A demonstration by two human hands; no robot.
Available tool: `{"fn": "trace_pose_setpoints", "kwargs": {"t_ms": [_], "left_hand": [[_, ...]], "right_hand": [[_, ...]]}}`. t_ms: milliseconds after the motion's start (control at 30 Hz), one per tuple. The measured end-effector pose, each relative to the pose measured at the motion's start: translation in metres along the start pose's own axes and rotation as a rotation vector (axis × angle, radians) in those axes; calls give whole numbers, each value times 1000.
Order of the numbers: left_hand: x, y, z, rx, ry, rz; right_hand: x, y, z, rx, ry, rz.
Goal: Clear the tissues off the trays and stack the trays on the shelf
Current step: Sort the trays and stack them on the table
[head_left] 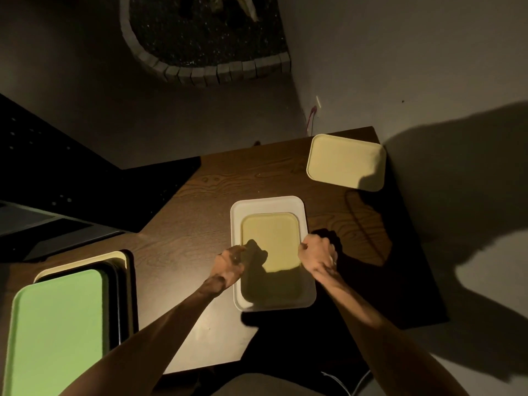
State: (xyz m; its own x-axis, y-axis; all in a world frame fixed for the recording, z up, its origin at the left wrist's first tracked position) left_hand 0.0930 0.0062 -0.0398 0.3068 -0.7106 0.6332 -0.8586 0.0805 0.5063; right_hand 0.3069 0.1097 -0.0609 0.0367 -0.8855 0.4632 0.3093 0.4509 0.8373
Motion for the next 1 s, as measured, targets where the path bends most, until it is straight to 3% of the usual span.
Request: {"fn": "trace_pose_setpoints", "kwargs": {"t_ms": [167, 267, 433, 567, 833, 1000], "left_hand": [[-8, 5, -36, 89, -27, -1], [-16, 8, -60, 78, -22, 8], [-32, 11, -85, 89, 0, -28], [-38, 6, -90, 145, 52, -38], [-32, -5, -72, 226, 97, 114], [-21, -4, -85, 362, 75, 199]], "right_hand": [[-50, 28, -2, -338, -137, -86], [-84, 44, -4, -381, -109, -142], [-120, 62, 0, -219, 42, -250], [-136, 69, 2, -55, 58, -191], [-128, 73, -9, 241, 183, -200], [-109, 84, -1, 260, 270, -184]]}}
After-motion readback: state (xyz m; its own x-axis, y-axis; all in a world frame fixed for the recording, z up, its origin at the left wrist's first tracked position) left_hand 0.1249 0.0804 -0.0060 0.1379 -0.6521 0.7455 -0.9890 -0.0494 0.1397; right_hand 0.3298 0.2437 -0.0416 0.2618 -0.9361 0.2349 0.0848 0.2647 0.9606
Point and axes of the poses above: each hand's wrist, its own x-axis away from the middle knuckle, its own y-axis out of the back of the hand, z = x × y, the point moved 1 cm from there along -x, towards the middle knuckle, and after that the axes turned 3 degrees about -z, right-handed, at the moved point
